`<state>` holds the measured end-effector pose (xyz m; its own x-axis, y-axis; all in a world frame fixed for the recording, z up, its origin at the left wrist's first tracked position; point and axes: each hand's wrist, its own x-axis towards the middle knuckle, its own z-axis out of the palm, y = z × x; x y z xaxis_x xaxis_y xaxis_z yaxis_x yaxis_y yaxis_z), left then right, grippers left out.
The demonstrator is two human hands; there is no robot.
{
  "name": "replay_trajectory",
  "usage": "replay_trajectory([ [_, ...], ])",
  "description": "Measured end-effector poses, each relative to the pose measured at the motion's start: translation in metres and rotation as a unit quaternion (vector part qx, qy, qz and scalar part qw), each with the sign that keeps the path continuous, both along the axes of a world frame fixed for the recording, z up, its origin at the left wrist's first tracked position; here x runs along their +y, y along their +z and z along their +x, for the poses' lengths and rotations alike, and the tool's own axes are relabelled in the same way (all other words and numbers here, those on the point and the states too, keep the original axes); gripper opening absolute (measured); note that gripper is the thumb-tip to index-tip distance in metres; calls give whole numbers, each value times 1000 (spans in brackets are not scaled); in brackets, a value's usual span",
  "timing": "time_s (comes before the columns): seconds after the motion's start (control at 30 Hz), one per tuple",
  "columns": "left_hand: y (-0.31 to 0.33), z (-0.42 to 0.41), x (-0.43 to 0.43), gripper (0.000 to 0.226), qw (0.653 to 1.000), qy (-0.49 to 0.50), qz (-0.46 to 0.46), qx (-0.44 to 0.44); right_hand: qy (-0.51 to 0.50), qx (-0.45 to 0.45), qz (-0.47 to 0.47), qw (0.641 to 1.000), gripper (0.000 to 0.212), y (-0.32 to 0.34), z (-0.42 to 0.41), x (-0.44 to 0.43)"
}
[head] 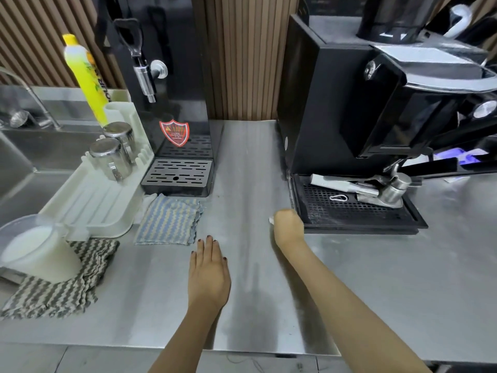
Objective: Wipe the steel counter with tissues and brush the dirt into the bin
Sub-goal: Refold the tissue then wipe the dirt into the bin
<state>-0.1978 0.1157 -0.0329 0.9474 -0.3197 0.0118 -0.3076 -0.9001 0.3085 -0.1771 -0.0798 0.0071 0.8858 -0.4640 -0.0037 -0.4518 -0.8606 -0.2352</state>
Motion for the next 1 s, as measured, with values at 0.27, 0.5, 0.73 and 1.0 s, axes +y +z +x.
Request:
replay_trajectory([
  [0.27,1,0,0,51,1000,1,-3,1,78,7,-71,994,39,-16,-27,6],
  [0.5,-1,0,2,51,1000,1,-6,-2,97,-21,-12,995,25,-15,-55,38],
  [0.73,-4,2,0,51,1000,3,-12,-11,75,-33,-49,995,48,-34,-17,3],
  [1.0,-7,3,-1,60,1000,12,-6,-17,117,-54,-49,990,43,-32,-67,24],
])
